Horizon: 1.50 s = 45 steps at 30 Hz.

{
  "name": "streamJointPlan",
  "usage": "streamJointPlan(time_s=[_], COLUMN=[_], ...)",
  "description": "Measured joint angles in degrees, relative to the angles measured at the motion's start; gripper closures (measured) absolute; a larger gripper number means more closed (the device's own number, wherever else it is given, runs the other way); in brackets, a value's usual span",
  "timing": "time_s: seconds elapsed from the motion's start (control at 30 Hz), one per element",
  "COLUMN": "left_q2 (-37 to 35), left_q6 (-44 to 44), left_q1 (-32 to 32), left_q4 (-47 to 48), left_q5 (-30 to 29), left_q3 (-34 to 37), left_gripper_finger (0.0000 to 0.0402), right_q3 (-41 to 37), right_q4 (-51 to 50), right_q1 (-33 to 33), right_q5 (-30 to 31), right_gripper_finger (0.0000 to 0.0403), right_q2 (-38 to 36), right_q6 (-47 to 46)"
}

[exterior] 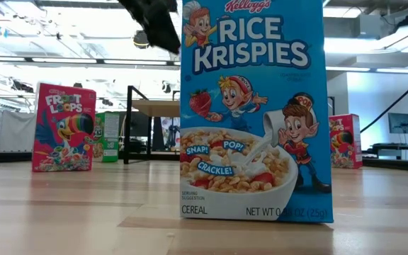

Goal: Stack cereal on shelf
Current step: Put the top right blue cereal box on the shelf

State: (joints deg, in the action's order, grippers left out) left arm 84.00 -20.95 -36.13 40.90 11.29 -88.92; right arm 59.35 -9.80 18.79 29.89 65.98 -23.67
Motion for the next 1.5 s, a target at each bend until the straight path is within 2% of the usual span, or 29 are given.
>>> streamJointPlan(time_s=[0.1,0.3,0.6,0.87,1.1,1.5], left_q2=[-3.6,-10.1,-16.0,-16.7,-15.9,-15.9], left_q6=[1.9,6.3,11.6,15.8,19.5,23.3], left_q1=[2.5,8.3,15.9,19.8,21.3,23.5], left_q4=[1.1,2.4,5.0,8.5,9.7,9.8], left_q5=[0.0,0.1,0.2,4.0,5.0,4.9], left_q3=[0.0,0.0,0.0,0.0,0.0,0.0], left_gripper_finger=[0.0163,0.0163,0.0163,0.0163,0.0163,0.0163], right_q3=[0.0,0.0,0.0,0.0,0.0,2.1], right_q4=[0.0,0.2,0.2,0.2,0.1,-1.6], right_q1=[0.0,-0.2,-0.6,-1.8,-5.4,-9.8], right_q5=[-0.8,-7.3,-9.0,-9.0,-9.1,-15.1], right_gripper_finger=[0.0147,0.0147,0.0147,0.0147,0.0147,0.0147], right_q2=[0.0,0.0,0.0,0.0,0.0,0.1], right_q6=[-0.2,-0.3,0.0,-0.3,-7.4,-1.5])
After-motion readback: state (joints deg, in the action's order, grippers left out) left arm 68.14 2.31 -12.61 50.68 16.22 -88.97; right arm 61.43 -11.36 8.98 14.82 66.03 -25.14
